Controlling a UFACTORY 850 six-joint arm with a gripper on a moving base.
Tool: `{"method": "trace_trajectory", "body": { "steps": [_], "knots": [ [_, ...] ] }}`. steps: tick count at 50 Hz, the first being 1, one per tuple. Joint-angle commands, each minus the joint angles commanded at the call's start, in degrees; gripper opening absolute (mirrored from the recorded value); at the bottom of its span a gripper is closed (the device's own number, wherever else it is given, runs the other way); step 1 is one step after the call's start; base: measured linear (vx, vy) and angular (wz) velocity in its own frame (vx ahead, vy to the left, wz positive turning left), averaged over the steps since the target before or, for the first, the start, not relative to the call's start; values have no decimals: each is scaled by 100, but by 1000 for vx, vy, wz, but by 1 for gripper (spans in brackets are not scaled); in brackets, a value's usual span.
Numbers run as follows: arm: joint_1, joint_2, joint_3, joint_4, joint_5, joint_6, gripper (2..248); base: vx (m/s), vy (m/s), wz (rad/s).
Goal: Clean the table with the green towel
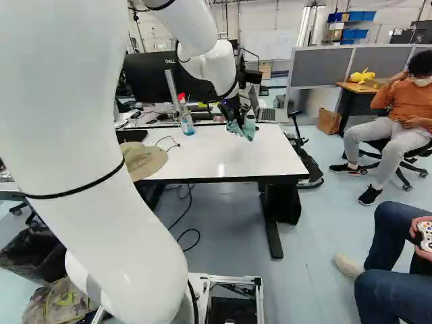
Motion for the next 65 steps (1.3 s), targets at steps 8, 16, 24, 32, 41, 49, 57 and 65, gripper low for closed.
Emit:
{"method": "trace_trajectory", "body": {
  "steps": [8,16,24,32,41,49,57,65],
  "knots": [
    [-115,-59,-64,0,0,0,62,0,0,0],
    [-224,-138,-150,0,0,0,62,0,0,0],
    [-322,-224,-245,0,0,0,62,0,0,0],
    [-412,-312,-343,0,0,0,62,0,0,0],
    [-505,-495,-548,0,0,0,62,0,0,0],
    [-570,-707,-791,0,0,0,62,0,0,0],
    [-591,-926,-1047,0,0,0,62,0,0,0],
    [-597,-1158,-1322,0,0,0,62,0,0,0]
  ]
}}
